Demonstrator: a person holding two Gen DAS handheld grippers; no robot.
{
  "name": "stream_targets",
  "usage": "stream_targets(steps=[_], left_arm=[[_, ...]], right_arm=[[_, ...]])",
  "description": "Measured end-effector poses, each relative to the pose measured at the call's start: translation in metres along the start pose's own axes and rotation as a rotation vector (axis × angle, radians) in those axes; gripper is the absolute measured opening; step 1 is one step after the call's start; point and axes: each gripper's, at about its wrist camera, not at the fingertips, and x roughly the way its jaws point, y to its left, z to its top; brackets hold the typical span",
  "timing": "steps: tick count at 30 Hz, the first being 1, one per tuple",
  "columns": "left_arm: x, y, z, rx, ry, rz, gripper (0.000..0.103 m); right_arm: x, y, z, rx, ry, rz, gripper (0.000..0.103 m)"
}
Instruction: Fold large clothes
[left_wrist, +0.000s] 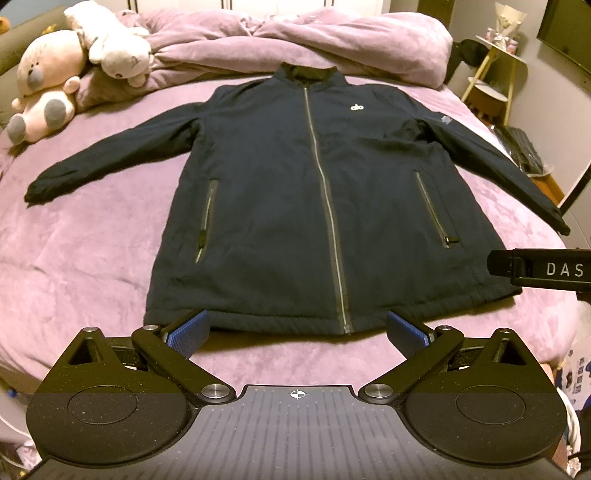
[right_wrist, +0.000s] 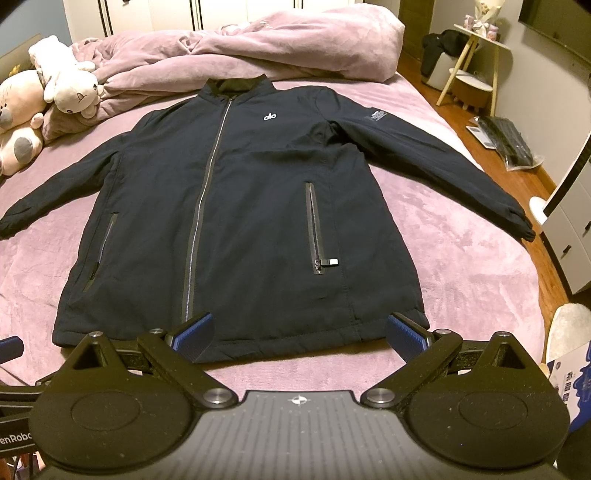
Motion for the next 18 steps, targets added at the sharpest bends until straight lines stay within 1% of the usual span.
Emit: stream_targets(steps=[18], left_arm=[[0.0017,0.0006,-0.0020,-0.004,0.009,-0.005,0.103]], right_arm=[[0.0005,-0.0005,0.0000,0.001,0.002,0.002,0.099]])
